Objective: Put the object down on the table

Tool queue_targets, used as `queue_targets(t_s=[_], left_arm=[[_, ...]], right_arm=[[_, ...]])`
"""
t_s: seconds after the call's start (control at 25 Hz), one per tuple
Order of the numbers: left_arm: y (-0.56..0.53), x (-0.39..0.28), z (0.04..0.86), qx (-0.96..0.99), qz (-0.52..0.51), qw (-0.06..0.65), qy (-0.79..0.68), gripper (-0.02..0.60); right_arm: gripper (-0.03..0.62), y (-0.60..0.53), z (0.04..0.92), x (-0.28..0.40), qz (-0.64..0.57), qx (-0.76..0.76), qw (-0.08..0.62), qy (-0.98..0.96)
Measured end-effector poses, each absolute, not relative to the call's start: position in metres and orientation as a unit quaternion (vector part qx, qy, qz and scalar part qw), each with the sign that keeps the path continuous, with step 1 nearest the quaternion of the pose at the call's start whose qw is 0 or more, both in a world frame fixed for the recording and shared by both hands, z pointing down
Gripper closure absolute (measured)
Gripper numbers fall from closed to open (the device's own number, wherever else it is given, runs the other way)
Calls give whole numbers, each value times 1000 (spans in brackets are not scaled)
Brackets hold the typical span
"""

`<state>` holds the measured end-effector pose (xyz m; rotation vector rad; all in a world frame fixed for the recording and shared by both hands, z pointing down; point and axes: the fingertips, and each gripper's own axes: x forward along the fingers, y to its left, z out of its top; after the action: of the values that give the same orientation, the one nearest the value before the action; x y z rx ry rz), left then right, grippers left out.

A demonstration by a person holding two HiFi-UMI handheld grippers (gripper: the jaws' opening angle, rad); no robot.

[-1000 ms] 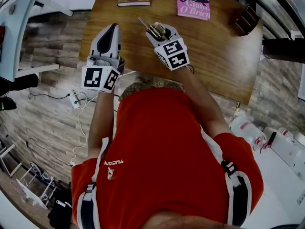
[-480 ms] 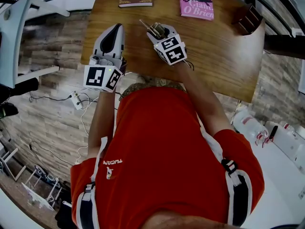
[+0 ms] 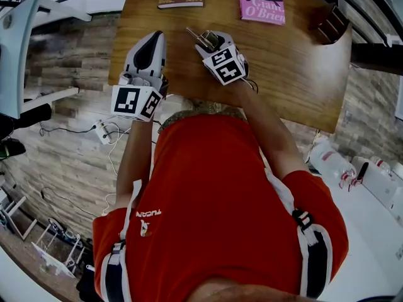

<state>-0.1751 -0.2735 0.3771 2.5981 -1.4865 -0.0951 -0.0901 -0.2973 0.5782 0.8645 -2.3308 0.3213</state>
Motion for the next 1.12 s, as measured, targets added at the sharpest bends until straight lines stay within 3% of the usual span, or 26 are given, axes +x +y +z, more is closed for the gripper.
queue_targets(t_s=[0.56,1.12], left_arm=[[-268,-169,380,869,-33,75,-487,572],[-269,-164,378,870,-36,73,-486,572]], right_arm=[[309,-316,578,-58,121,369,316,-866],[287,-317,576,-50,121,381,317,-860]])
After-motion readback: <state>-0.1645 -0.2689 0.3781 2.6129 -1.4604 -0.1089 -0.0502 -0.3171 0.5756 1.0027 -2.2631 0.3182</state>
